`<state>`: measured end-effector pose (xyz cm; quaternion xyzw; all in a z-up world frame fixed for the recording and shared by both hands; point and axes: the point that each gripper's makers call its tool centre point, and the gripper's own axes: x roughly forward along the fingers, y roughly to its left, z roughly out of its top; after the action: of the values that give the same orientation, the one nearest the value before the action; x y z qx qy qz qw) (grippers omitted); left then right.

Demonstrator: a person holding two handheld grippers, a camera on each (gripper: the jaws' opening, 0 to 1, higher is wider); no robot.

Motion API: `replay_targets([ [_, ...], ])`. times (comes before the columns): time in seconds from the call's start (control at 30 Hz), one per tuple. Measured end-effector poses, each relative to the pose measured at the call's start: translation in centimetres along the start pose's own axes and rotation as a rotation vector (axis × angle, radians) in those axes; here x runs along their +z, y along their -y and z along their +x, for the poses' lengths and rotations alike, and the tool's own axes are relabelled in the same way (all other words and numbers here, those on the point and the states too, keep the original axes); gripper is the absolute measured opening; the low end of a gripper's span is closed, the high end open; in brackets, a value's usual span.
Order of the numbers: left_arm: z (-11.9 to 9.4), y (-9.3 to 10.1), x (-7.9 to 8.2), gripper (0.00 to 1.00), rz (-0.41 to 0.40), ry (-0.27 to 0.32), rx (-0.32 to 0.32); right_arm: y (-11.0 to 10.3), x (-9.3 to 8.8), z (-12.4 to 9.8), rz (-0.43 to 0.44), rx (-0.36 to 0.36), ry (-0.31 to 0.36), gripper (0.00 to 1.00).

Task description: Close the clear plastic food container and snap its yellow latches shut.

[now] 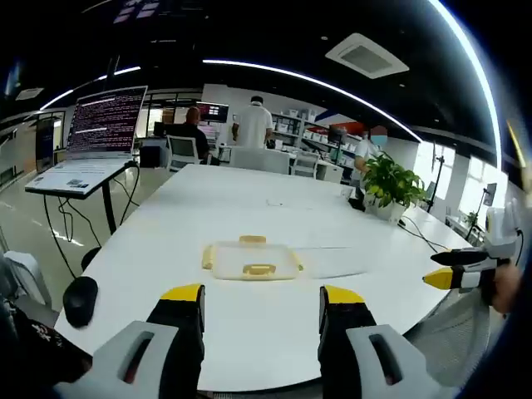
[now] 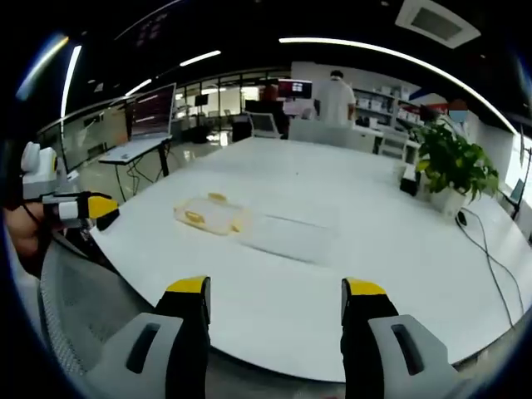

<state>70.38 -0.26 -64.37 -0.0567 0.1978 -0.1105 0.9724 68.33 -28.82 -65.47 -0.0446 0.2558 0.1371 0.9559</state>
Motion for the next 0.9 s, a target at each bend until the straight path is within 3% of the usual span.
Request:
replay_targets([
  [0.9,0.04,-0.01,-0.02,0.5,-0.006,0.002,0.001,-0.05,-0.11,0.03,-0.006,0.004,-0.003,0.6],
])
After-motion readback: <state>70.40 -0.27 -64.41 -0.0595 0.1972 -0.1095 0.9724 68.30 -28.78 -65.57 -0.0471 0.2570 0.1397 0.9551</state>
